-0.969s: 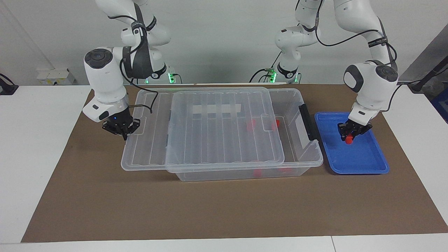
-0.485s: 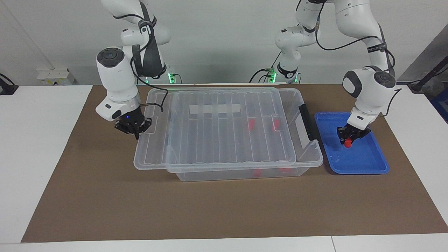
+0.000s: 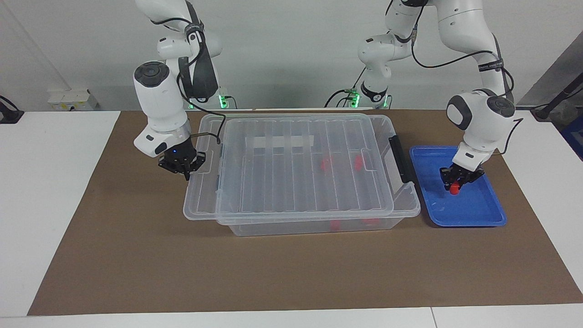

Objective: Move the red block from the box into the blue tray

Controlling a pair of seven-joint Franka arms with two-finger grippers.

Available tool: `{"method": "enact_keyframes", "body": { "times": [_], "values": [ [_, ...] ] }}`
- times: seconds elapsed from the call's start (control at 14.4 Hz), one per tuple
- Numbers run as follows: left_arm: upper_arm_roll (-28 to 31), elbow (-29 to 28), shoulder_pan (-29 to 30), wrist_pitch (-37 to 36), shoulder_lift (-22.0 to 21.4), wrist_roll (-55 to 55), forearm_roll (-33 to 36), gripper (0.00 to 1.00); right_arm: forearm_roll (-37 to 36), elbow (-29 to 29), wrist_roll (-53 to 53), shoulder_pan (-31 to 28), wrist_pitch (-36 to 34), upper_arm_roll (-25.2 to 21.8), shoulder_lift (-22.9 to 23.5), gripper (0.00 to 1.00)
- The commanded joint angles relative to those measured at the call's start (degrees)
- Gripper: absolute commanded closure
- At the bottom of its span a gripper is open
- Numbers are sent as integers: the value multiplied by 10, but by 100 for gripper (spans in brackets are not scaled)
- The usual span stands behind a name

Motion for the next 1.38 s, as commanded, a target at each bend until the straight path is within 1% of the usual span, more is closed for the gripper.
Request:
{"method": "enact_keyframes", "body": {
  "times": [0.0,0.21,0.35,0.62,1.18,1.25,1.32],
  "values": [
    [-2,-10,-2,20,1,-11,-12,91,14,-6,23,11,10,1,1,100],
    [-2,-24,-2,45,4,-25,-12,91,14,-6,32,24,10,2,1,100],
    [-2,-26,-3,46,8,-45,-12,91,14,-6,42,28,10,2,1,100],
    [-2,-45,-20,76,11,-61,-12,91,15,-6,46,29,11,4,1,100],
    [-2,-46,-19,83,16,-55,-12,90,26,-6,52,36,13,7,1,100],
    [-2,-46,-18,83,16,-54,-12,84,26,-6,51,36,12,7,1,100],
    [-2,-46,-19,83,16,-54,-12,59,26,-7,50,36,12,7,1,100]
  ]
}}
